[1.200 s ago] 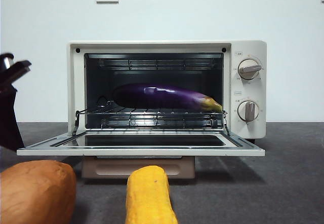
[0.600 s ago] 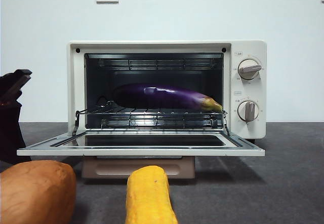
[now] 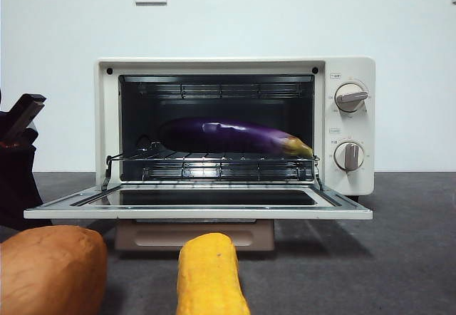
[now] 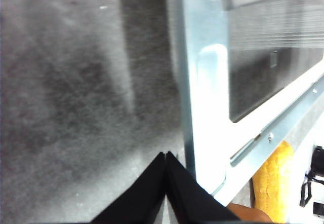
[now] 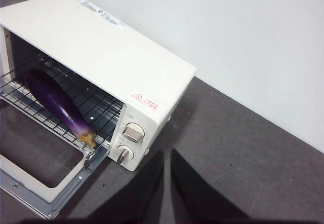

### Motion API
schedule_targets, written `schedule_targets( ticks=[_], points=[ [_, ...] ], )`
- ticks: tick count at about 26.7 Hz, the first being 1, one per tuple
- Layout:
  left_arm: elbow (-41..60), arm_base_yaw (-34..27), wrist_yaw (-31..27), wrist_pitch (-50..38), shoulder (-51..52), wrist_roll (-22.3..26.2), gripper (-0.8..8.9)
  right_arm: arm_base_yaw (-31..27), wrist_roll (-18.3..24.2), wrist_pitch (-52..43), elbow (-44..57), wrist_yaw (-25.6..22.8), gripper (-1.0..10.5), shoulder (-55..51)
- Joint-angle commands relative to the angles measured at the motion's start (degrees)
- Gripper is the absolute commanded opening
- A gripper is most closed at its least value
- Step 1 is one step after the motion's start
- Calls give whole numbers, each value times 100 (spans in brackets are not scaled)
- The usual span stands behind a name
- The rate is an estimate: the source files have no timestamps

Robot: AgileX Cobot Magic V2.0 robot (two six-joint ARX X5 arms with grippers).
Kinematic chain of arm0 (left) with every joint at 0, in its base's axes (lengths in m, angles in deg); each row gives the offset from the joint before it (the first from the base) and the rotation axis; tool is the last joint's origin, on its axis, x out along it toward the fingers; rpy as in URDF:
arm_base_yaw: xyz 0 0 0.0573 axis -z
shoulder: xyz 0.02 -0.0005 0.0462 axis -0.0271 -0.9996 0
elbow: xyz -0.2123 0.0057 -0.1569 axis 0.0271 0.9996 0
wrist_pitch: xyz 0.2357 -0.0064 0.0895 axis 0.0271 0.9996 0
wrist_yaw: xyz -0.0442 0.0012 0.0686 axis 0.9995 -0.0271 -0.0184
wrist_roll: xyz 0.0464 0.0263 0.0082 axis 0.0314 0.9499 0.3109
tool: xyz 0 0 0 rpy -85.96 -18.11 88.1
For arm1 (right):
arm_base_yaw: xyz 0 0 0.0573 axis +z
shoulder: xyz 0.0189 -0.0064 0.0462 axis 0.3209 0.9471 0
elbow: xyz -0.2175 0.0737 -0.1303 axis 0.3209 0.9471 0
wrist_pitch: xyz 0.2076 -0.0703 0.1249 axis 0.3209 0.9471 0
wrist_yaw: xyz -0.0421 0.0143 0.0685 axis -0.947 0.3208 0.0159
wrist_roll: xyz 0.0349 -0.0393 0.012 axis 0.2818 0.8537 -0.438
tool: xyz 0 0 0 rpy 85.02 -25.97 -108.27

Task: Take the eggplant from the table,put the eggplant in the oven

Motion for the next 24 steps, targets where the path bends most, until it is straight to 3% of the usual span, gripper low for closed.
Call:
schedule_targets(
  ticks=[1,16,24],
  points=[
    [-52,4,319,22,-116,151,6,57,-109,-37,-120,-22,5,39],
    [-378,-505,2273,-22,-116,-11,6,57,-175,179,-118,-22,5,7],
    [-1705,-678,2326,-50,-116,-444,6,57,-323,295,-118,20,5,7]
  ],
)
